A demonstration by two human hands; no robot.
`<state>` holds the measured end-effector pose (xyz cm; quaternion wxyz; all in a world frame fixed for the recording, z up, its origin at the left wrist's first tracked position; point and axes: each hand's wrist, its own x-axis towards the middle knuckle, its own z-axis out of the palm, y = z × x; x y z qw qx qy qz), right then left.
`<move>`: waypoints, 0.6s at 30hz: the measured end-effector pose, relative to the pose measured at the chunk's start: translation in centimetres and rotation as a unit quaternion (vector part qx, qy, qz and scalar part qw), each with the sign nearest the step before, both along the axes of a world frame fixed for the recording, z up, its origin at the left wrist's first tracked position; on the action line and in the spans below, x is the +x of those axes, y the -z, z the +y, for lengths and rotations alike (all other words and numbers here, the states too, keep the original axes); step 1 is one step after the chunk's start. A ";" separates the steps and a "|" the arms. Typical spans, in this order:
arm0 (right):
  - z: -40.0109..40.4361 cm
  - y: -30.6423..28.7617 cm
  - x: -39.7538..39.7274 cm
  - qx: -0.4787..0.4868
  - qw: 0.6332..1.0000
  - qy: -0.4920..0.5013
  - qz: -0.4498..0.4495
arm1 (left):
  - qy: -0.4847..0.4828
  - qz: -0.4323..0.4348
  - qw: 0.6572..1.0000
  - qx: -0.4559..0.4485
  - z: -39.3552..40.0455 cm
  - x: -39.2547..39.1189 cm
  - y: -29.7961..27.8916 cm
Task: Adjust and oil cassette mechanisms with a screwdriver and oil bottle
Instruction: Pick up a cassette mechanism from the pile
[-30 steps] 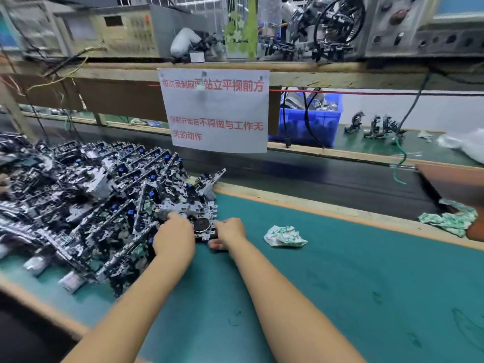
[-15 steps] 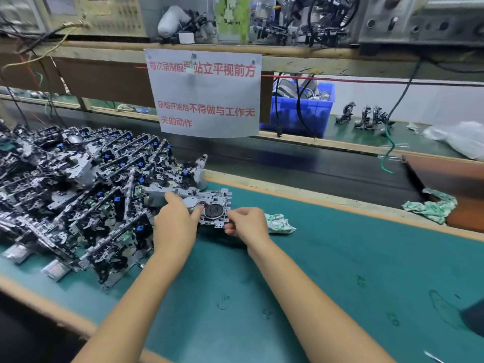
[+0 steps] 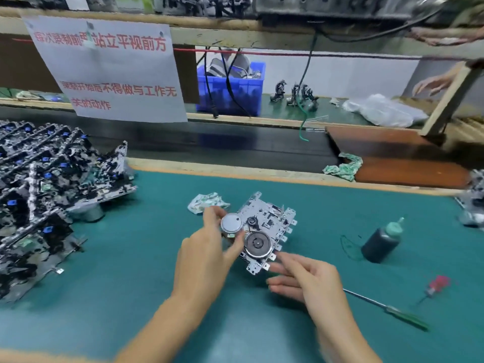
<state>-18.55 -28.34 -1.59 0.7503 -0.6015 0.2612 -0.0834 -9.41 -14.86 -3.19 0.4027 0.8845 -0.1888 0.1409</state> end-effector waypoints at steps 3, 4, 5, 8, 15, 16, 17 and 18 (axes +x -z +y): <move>-1.5 0.7 -2.8 0.015 0.999 0.011 0.035 | 0.084 0.023 0.996 0.032 -1.8 -0.3 1.2; -1.7 1.1 -3.4 0.016 0.998 0.004 0.054 | 0.115 0.020 0.991 0.057 -2.2 -0.3 1.5; -1.9 1.6 -3.9 0.014 0.997 -0.007 0.072 | 0.144 0.018 0.986 0.084 -2.6 -0.3 1.7; -2.0 3.0 -4.6 0.005 0.993 -0.041 0.107 | 0.210 0.036 0.970 0.118 -3.6 0.1 2.1; -5.5 3.9 -4.7 -0.438 0.898 0.039 -0.007 | 0.325 0.114 0.935 0.084 -2.2 1.3 3.0; -6.4 3.8 -4.5 -0.507 0.859 0.073 -0.024 | 0.340 0.115 0.929 0.093 -1.9 1.1 3.2; -7.3 3.6 -4.3 -0.558 0.824 0.097 -0.025 | 0.348 0.115 0.925 0.104 -1.7 1.0 3.5; -8.0 3.6 -4.0 -0.591 0.799 0.108 -0.020 | 0.349 0.113 0.924 0.111 -1.6 0.9 3.7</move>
